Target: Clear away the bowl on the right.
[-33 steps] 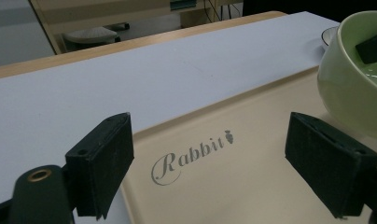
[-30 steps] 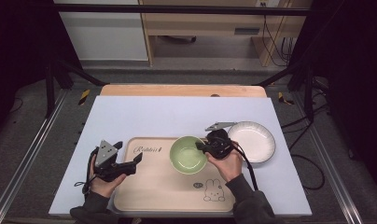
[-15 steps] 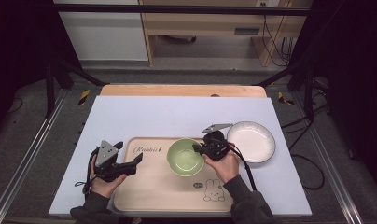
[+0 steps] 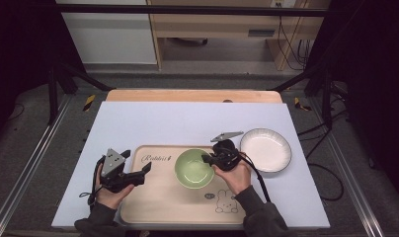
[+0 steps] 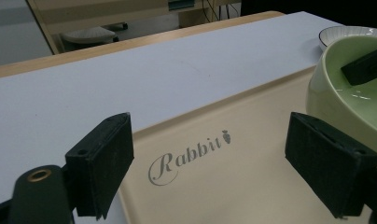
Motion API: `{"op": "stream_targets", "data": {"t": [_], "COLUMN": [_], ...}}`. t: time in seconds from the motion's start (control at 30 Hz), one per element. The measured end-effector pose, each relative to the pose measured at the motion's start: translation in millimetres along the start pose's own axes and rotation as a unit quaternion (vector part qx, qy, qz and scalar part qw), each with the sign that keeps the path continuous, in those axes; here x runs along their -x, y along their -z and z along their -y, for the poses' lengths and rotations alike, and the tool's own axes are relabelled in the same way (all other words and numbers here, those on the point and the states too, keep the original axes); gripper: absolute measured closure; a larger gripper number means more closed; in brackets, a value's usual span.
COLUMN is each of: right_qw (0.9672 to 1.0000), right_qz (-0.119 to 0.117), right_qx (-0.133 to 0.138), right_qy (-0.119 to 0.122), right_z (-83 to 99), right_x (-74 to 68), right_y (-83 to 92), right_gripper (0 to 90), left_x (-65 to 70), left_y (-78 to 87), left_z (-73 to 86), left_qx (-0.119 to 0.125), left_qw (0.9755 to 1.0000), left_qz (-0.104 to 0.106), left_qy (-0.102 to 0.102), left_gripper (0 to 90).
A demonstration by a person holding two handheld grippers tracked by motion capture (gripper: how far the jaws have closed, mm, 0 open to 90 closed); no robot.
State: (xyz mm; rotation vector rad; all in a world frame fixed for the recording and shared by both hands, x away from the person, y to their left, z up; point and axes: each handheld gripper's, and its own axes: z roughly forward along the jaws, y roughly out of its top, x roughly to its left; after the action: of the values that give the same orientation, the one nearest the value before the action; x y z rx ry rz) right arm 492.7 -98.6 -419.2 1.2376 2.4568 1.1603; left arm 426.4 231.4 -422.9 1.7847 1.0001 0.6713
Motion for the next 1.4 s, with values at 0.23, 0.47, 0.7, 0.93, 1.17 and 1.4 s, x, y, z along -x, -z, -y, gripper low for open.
{"op": "stream_targets", "data": {"t": [0.23, 0.47, 0.7, 0.93, 1.17, 1.4], "right_qw": [1.0000, 0.9998, 0.9997, 0.9995, 0.9993, 0.9993], "right_qz": [-0.007, -0.010, -0.012, -0.011, -0.010, -0.014], "right_qx": [-0.005, -0.015, -0.022, -0.030, -0.036, -0.034], "right_qy": [0.001, 0.005, 0.006, 0.007, 0.002, 0.003], "right_z": [0.9, 2.5, 3.6, 4.8, 5.6, 6.7], "right_x": [-4.2, -6.9, -7.2, -8.8, -8.6, -6.5], "right_y": [-4.9, -11.1, -15.0, -18.2, -20.9, -22.5], "right_gripper": [82.8, 82.8, 82.8, 82.7, 82.7, 82.7], "left_x": [0.5, 1.1, 0.7, 1.4, 1.4, 1.3], "left_y": [-0.3, -0.6, -1.2, -1.8, -1.5, -1.8], "left_z": [0.1, 0.3, 0.9, 1.1, 1.0, 1.2], "left_qx": [-0.001, -0.002, -0.004, -0.003, -0.002, -0.004], "left_qw": [1.0000, 1.0000, 1.0000, 1.0000, 1.0000, 1.0000], "left_qz": [0.001, 0.002, 0.002, 0.002, 0.002, 0.002], "left_qy": [0.000, -0.001, -0.002, -0.002, -0.002, -0.002], "left_gripper": [14.9, 14.9, 15.0, 14.9, 14.9, 14.9]}}
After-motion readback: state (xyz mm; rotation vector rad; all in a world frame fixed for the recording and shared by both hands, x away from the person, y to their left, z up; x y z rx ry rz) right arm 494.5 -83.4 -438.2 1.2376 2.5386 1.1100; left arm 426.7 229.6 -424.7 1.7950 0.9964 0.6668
